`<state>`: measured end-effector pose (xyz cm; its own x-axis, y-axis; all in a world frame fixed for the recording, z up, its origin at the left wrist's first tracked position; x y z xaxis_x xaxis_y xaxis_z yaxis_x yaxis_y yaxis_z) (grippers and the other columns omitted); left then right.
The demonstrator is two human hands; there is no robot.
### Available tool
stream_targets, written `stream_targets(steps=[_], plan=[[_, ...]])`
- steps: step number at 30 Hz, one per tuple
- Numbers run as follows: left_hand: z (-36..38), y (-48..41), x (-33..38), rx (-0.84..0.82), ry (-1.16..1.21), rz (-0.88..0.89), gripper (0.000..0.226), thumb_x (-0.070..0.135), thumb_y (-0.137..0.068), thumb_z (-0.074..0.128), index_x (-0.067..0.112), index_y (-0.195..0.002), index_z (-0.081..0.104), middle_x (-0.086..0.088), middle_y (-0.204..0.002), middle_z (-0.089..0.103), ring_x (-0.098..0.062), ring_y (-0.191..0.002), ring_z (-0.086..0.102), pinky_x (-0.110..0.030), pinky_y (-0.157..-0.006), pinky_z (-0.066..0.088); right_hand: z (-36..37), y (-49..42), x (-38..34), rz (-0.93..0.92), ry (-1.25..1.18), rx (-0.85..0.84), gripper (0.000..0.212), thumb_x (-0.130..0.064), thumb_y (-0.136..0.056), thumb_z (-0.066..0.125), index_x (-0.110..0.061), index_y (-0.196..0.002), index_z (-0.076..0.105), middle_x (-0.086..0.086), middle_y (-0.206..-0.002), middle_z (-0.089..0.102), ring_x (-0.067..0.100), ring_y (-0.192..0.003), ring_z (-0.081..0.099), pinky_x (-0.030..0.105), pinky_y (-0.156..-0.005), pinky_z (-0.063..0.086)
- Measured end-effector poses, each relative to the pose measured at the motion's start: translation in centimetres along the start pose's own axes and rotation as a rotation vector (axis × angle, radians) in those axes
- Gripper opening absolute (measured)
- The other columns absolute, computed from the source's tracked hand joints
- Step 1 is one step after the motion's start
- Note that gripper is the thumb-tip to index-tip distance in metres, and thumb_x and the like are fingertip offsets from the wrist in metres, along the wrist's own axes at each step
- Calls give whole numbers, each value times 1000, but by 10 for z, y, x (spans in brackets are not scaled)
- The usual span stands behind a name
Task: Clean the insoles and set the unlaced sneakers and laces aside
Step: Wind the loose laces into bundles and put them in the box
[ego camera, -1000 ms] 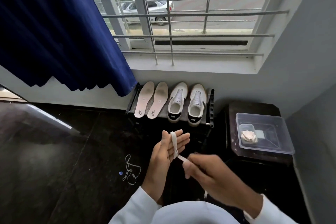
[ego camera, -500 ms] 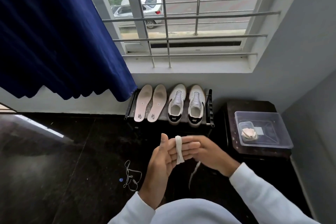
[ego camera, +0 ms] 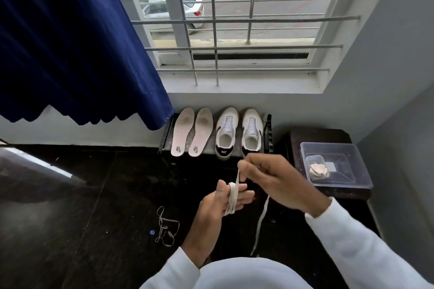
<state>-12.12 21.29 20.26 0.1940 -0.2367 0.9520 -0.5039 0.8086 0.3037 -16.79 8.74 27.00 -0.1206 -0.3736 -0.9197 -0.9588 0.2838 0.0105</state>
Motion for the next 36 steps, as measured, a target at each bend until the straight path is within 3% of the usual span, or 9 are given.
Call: stream_targets(steps=[4, 8, 12, 16, 20, 26, 29, 33, 36], plan=[[7, 2, 8, -98, 122, -3, 94, 90, -71, 36, 14, -116, 68, -9, -112, 75, -25, -111, 69, -31, -94, 53, 5, -23, 35, 188, -376, 19, 34, -41, -97, 53, -22, -71, 62, -7, -55, 35, 7, -48, 29, 19, -47, 25], [-2, 6, 29, -55, 262, 100, 83, 65, -88, 21, 3, -120, 65, -19, -116, 71, -31, -115, 66, -29, -93, 53, 52, -8, 61, 302, -479, -55, 25, -26, -88, 62, -18, -65, 58, -10, -52, 47, 3, -45, 39, 18, -45, 29], [-23, -4, 32, 86, 283, 140, 75, 56, -91, 18, 4, -125, 60, -13, -120, 70, -25, -119, 64, -29, -102, 49, 81, 26, 55, 240, -349, -83, 36, -41, -98, 50, -19, -73, 63, -11, -53, 44, 4, -47, 37, 19, -48, 29], [-30, -9, 20, 145, 173, 102, 71, 57, -91, 22, 9, -126, 60, -6, -120, 72, -18, -118, 64, -31, -103, 49, 68, 40, 24, 128, -187, -36, 34, -40, -99, 49, -24, -76, 66, -3, -58, 44, 20, -54, 37, 35, -54, 30], [-23, -7, 0, 102, 75, 36, 66, 60, -91, 23, 20, -121, 66, -1, -115, 74, -14, -114, 66, -32, -102, 49, 35, 19, -4, 39, -107, -3, 35, -45, -98, 50, -21, -76, 65, 6, -68, 63, 30, -63, 55, 41, -59, 45], [-4, -7, -14, -43, 80, -105, 83, 80, -76, 28, 17, -112, 68, -4, -106, 77, -20, -105, 71, -29, -90, 55, 4, -30, 19, 129, -93, 48, 33, -39, -97, 52, -21, -73, 66, -2, -55, 35, 9, -48, 30, 18, -46, 26], [-2, -7, -10, -54, 156, -93, 76, 65, -83, 21, 12, -108, 69, -9, -103, 77, -23, -103, 72, -25, -83, 55, 23, -35, 51, 214, -148, 17, 33, -39, -97, 55, -23, -69, 63, -3, -56, 39, 5, -49, 35, 15, -48, 31], [-12, -5, 6, 13, 211, 21, 76, 71, -86, 28, 15, -110, 73, -13, -110, 75, -26, -110, 69, -31, -93, 54, 67, -6, 79, 269, -246, -108, 29, -15, -98, 53, -24, -74, 67, -8, -69, 62, 6, -66, 56, 25, -62, 47], [-26, -8, 9, 118, 204, 54, 74, 66, -89, 26, 12, -118, 67, -10, -115, 74, -23, -114, 67, -35, -99, 49, 82, 22, 71, 262, -145, -116, 31, -30, -101, 49, -25, -75, 67, -4, -61, 50, 14, -57, 44, 35, -58, 35]])
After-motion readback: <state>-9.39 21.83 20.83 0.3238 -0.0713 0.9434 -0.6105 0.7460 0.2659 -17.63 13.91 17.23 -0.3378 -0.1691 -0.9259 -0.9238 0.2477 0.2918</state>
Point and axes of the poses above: each hand's wrist, its own y-axis away from the middle knuckle, its own z-axis out of the palm, x = y × z, the point moved 7 cm from there along -y, towards the middle knuckle
